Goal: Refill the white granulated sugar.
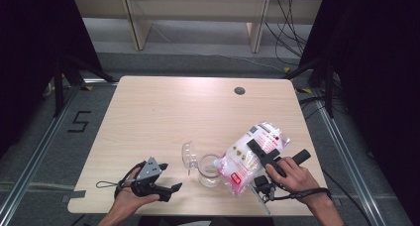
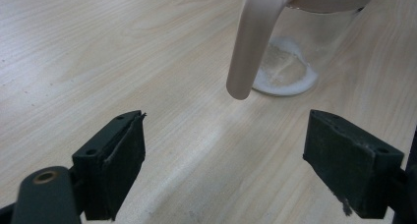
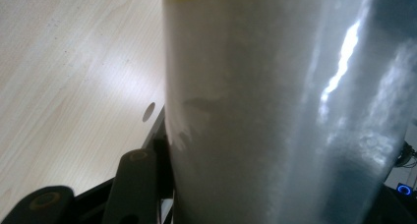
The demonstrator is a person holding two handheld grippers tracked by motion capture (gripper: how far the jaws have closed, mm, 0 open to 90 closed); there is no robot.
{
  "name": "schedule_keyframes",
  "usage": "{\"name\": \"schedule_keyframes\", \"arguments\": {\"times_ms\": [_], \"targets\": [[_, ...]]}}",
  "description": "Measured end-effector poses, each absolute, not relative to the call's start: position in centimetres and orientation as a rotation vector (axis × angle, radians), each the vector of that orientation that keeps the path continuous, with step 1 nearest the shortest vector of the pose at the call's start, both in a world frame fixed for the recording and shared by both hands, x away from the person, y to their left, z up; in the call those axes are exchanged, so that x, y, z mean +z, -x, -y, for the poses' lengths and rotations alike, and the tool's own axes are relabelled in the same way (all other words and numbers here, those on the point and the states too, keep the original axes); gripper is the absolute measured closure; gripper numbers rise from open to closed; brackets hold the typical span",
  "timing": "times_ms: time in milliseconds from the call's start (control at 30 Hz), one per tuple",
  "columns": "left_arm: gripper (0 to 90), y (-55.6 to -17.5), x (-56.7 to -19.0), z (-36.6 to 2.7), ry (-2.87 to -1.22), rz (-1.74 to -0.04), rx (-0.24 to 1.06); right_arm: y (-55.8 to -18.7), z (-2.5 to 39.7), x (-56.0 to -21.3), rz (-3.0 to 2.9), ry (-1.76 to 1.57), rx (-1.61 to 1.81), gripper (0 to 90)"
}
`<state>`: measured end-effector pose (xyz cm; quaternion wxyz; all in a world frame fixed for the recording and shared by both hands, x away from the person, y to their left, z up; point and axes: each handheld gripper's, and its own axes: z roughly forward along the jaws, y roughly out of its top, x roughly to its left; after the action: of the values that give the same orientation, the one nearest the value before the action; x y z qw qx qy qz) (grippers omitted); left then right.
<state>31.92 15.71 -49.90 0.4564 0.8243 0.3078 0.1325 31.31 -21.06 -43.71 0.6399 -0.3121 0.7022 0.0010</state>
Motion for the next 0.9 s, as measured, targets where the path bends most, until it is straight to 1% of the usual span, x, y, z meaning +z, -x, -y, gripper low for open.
{"name": "schedule_keyframes", "arguments": {"times_ms": [500,600,667,800,833,900], "targets": [[15.3,-31.9,-49.9,-15.6,-2.034,-0.760,0.323,-31.1,21.1,-44.0,-1.603,0.709,0.007,53.7],[15.3,-31.8,-50.0,-15.5,-2.027,-0.777,0.296,-31.2,21.1,-43.9,-1.609,0.706,0.010,53.8],[15.3,-31.8,-50.0,-15.4,-2.011,-0.783,0.310,-31.2,21.1,-43.9,-1.609,0.707,0.011,53.9],[15.3,-31.9,-49.9,-15.6,-2.034,-0.763,0.324,-31.1,21.0,-44.1,-1.610,0.705,0.014,54.0],[15.3,-31.9,-49.9,-15.6,-2.033,-0.765,0.323,-31.7,19.9,-43.0,-1.534,0.956,-0.046,54.1],[15.3,-31.9,-49.9,-15.6,-2.026,-0.766,0.322,-31.7,19.7,-42.8,-1.524,0.989,-0.053,54.1]]}}
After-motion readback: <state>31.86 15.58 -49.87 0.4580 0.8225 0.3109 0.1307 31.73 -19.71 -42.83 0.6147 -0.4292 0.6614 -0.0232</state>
